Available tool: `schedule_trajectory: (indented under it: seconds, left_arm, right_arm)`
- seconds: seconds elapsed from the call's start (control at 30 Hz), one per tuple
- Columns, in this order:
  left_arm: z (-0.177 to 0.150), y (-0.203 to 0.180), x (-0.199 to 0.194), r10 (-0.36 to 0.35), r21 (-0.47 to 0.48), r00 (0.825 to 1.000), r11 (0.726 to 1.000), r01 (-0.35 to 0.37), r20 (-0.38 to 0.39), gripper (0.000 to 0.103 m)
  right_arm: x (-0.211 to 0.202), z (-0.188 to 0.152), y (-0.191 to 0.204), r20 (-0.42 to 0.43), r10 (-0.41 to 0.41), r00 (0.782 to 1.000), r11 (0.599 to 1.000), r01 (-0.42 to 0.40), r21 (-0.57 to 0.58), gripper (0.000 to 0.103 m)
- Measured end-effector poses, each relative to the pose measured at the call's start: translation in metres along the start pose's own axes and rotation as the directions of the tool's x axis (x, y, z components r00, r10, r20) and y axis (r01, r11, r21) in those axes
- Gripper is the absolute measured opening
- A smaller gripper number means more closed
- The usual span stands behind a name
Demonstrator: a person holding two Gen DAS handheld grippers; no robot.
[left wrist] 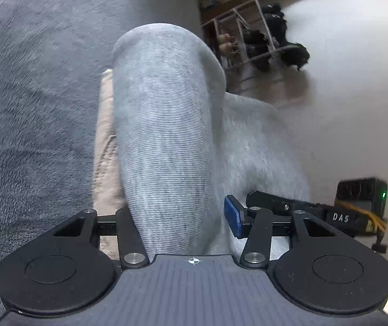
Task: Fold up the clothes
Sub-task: 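Lift the grey hoodie bundle with both grippers and fold it over, then lower the folded hoodie onto the bed and open both grippers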
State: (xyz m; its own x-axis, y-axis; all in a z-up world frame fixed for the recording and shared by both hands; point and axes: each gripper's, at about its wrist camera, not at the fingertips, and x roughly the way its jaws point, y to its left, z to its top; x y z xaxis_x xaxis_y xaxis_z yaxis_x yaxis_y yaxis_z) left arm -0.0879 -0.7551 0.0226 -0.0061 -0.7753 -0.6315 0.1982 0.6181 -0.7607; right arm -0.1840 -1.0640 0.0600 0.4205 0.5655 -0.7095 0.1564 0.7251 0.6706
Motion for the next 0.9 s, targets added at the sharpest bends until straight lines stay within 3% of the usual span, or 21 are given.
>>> schedule_trajectory:
  seconds: [0.17,0.33,0.5,0.57,0.7,0.8,0.9]
  left_arm:
    - [-0.008,0.006,0.010,0.028,0.012,1.000,1.000,-0.028,0.013,0.053]
    - [-0.015,-0.002,-0.004,0.053,0.031,0.998,0.998,-0.054,0.030,0.059]
    - [-0.015,-0.006,-0.033,0.109,0.005,0.991,0.994,-0.110,0.082,0.061]
    - [-0.016,-0.016,-0.052,0.151,0.041,0.980,0.987,-0.158,0.131,0.061]
    - [-0.024,-0.059,-0.077,0.185,0.256,0.955,0.935,-0.244,0.233,0.061]
    - [-0.039,-0.081,-0.066,0.155,0.409,0.972,0.887,-0.216,0.179,0.061]
    - [-0.060,-0.072,-0.038,0.207,0.467,0.973,0.854,-0.229,0.098,0.059]
  right_arm:
    - [0.008,0.005,-0.008,-0.009,-0.036,0.999,0.999,0.036,-0.034,0.046]
    - [0.004,0.004,-0.026,-0.035,-0.057,0.998,0.998,0.057,-0.003,0.063]
    - [-0.026,0.002,-0.021,0.027,-0.165,0.986,0.986,0.165,0.001,0.069]
    - [-0.046,-0.003,-0.011,0.085,-0.237,0.968,0.971,0.238,-0.001,0.069]
    - [-0.077,-0.023,0.044,0.215,-0.325,0.921,0.925,0.357,-0.132,0.055]
    - [-0.065,-0.045,0.075,0.186,-0.327,0.927,0.894,0.367,-0.256,0.046]
    - [-0.033,-0.063,0.093,0.113,-0.370,0.922,0.858,0.385,-0.340,0.043]
